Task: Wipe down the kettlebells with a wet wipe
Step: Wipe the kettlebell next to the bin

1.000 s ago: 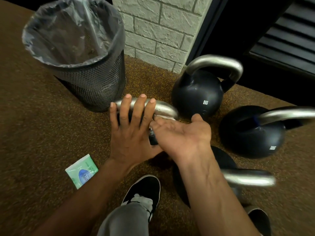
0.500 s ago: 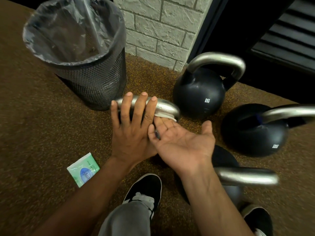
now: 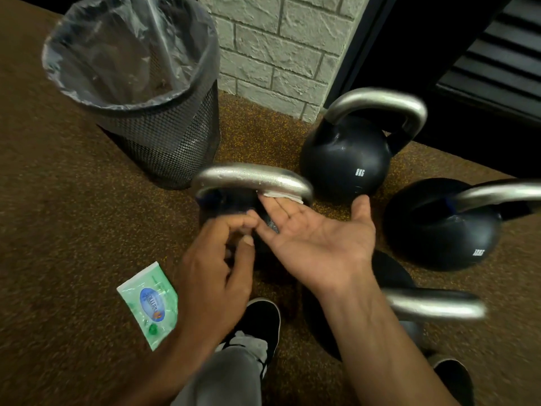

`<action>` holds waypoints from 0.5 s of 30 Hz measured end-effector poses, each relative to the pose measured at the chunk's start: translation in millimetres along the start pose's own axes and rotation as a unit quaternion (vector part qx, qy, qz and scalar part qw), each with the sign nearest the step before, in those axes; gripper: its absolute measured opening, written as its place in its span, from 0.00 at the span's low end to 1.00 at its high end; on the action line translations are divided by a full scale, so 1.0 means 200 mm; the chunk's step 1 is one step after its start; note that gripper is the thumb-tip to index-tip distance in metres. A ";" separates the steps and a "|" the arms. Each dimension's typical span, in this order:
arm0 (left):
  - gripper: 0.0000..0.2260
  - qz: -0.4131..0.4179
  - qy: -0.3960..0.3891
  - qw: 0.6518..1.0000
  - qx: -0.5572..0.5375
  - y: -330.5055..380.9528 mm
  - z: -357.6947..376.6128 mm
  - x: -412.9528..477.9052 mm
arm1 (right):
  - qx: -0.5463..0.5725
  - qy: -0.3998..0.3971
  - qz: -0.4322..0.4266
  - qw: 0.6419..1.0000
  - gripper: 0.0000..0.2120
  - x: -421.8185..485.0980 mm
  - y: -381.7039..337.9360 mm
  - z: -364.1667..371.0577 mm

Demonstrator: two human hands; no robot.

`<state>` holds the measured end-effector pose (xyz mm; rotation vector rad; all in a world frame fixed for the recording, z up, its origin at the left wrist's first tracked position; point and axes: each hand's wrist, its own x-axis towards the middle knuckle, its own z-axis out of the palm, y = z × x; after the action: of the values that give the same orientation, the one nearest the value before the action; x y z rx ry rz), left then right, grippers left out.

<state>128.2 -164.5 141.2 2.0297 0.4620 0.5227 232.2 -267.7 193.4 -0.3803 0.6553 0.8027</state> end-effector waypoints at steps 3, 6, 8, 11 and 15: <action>0.07 -0.153 -0.015 0.969 -0.192 0.04 0.02 0.00 | 0.003 0.005 -0.007 1.000 0.52 -0.06 -0.01 -0.03; 0.05 -0.257 0.002 0.920 -0.295 0.04 0.02 0.06 | 0.023 -0.010 -0.003 1.000 0.52 -0.08 -0.02 -0.04; 0.10 -0.317 -0.035 0.898 -0.303 0.04 0.04 0.07 | 0.025 -0.017 0.007 1.000 0.53 -0.03 -0.02 -0.02; 0.14 -0.354 -0.058 0.869 -0.341 0.04 0.08 0.08 | 0.052 -0.025 0.008 0.998 0.53 0.05 0.00 -0.01; 0.14 -0.360 -0.034 0.856 -0.371 0.01 0.08 0.10 | 0.117 -0.022 -0.012 0.993 0.50 0.06 0.05 -0.02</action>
<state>153.0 -167.2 139.8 1.0148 0.7840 0.1144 229.3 -255.7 181.6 -0.1565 0.6936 0.7005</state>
